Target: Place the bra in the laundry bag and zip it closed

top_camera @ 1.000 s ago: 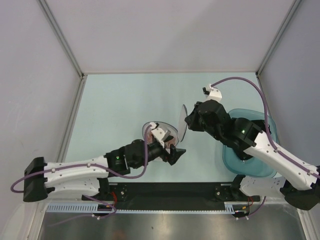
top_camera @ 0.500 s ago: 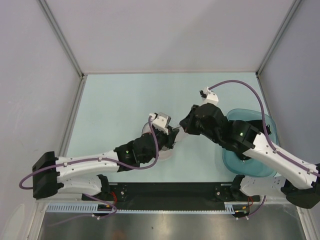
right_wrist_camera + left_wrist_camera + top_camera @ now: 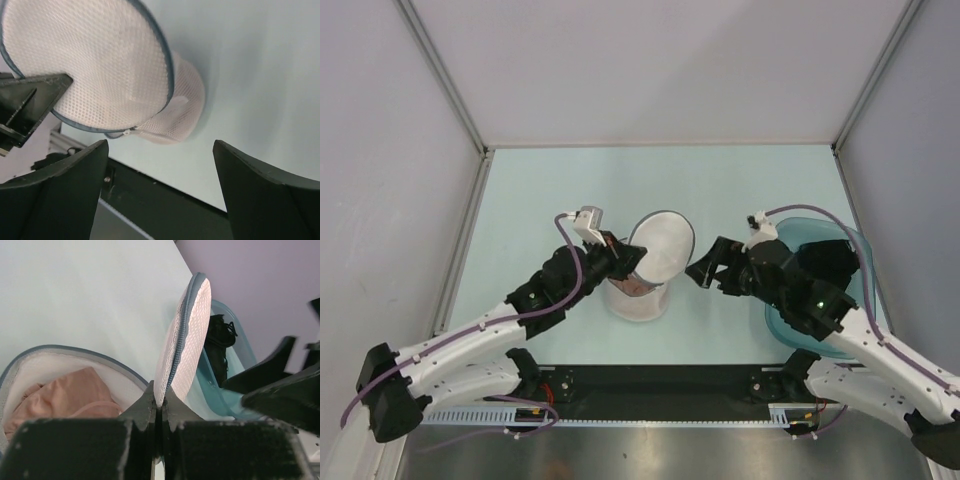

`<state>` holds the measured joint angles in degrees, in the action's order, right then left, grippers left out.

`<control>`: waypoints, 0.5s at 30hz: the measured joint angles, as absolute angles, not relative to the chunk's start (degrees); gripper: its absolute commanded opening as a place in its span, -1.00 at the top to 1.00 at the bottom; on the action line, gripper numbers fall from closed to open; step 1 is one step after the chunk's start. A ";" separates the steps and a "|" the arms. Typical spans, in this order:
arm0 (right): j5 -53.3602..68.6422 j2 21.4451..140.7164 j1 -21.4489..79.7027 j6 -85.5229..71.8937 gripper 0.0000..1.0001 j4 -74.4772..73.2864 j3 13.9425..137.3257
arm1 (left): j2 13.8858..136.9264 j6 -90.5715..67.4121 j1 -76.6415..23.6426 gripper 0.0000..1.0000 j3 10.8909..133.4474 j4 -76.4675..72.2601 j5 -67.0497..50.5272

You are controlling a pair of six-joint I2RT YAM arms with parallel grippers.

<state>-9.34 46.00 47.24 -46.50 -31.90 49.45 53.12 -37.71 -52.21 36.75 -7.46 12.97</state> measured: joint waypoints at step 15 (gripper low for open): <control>-0.78 53.39 49.23 -66.08 -0.34 6.17 26.17 | 55.13 -56.80 -39.99 1.00 29.56 -7.62 -7.03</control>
<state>-0.78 53.39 49.23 -66.08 6.17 26.17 55.13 -56.80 -39.99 29.56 -7.62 -7.03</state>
